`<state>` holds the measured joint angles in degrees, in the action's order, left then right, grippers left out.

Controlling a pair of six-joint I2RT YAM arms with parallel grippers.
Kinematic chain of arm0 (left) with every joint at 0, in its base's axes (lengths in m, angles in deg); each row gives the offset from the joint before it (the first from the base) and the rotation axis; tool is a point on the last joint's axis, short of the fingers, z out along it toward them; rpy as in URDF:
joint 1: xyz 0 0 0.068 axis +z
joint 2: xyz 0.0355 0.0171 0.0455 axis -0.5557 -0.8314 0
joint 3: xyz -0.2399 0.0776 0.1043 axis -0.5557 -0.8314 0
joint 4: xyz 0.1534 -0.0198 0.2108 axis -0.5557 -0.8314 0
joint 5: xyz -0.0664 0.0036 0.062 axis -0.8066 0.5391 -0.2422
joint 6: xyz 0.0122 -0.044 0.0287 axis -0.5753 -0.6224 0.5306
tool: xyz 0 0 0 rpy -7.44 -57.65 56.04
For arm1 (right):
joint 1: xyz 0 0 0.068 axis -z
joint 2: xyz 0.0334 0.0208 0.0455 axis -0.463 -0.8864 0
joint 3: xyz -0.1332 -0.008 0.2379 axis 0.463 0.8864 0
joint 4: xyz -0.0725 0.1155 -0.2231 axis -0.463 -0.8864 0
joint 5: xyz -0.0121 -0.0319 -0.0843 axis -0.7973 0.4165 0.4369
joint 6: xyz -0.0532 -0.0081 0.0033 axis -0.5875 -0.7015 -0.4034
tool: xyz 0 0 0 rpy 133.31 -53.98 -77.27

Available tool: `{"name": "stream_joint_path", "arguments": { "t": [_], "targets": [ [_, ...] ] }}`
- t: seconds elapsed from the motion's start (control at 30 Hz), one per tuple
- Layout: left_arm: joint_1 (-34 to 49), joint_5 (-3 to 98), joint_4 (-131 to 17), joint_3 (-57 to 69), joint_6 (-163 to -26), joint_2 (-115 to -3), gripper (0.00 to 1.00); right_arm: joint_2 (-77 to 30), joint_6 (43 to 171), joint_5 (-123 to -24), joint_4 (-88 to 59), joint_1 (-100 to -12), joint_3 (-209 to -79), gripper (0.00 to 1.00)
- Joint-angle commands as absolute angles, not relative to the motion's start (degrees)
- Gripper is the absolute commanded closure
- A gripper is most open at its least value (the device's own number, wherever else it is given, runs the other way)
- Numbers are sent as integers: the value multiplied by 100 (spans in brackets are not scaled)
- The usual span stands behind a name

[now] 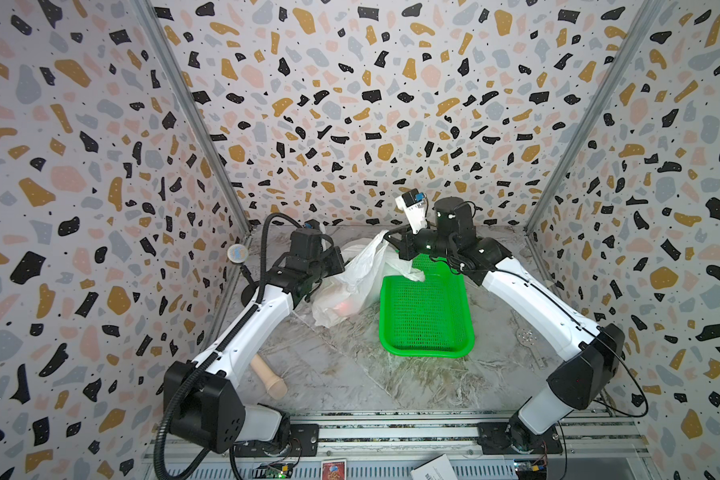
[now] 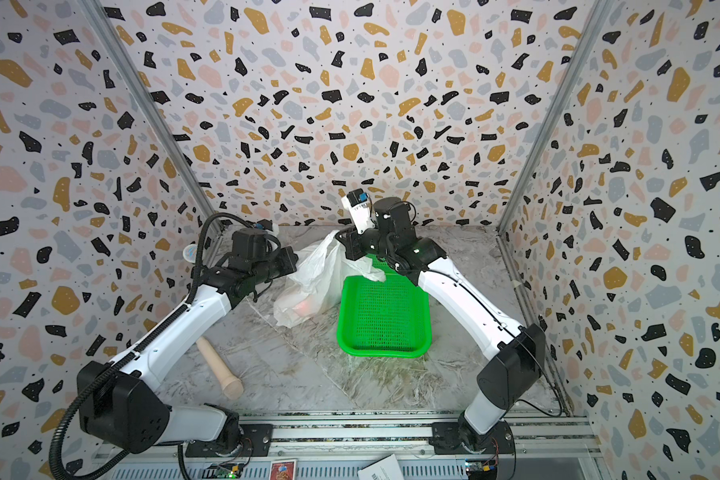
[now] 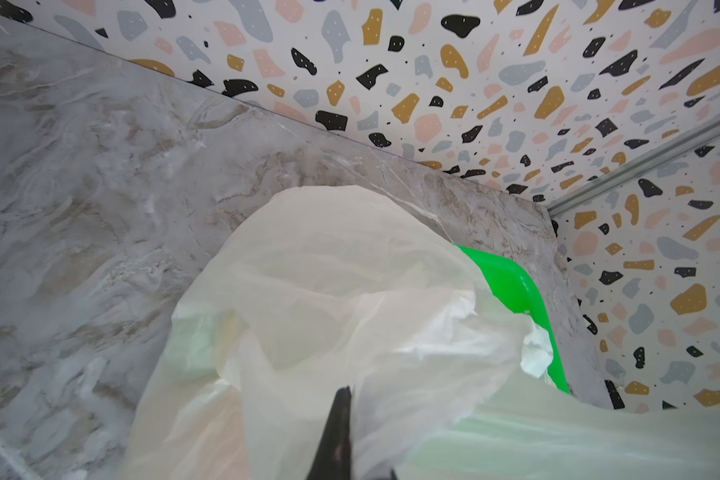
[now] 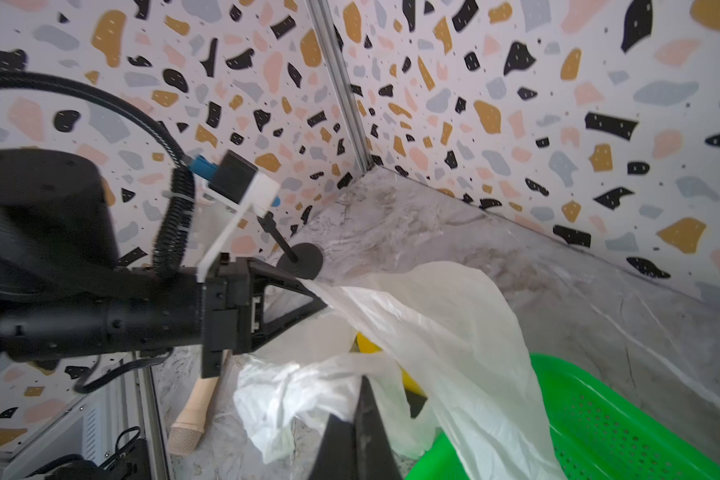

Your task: Place the fruits into the plastic bag

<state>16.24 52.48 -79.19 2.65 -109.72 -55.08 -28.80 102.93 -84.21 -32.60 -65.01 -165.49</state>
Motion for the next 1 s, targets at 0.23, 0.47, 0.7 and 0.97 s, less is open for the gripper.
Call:
{"name": "stream_joint_path", "arguments": {
  "t": [0.23, 0.47, 0.7, 0.97],
  "targets": [
    [1862, 5693, -8125, 199, -11043, -5232, 100, -2869, 9958, -8269, -3684, -6750, -17133, 100],
    [1864, 5623, -8013, 107, -11098, -5293, 100, -2842, 10016, -7417, -3987, -6948, -16228, 100],
    [1873, 5682, -8070, 335, -11020, -5362, 45, -2475, 10985, -7478, -3005, -5978, -14899, 96],
    [2185, 6550, -8453, 1060, -10819, -5372, 1, -2503, 11068, -7617, -2528, -5478, -14592, 74]
  ]
}}
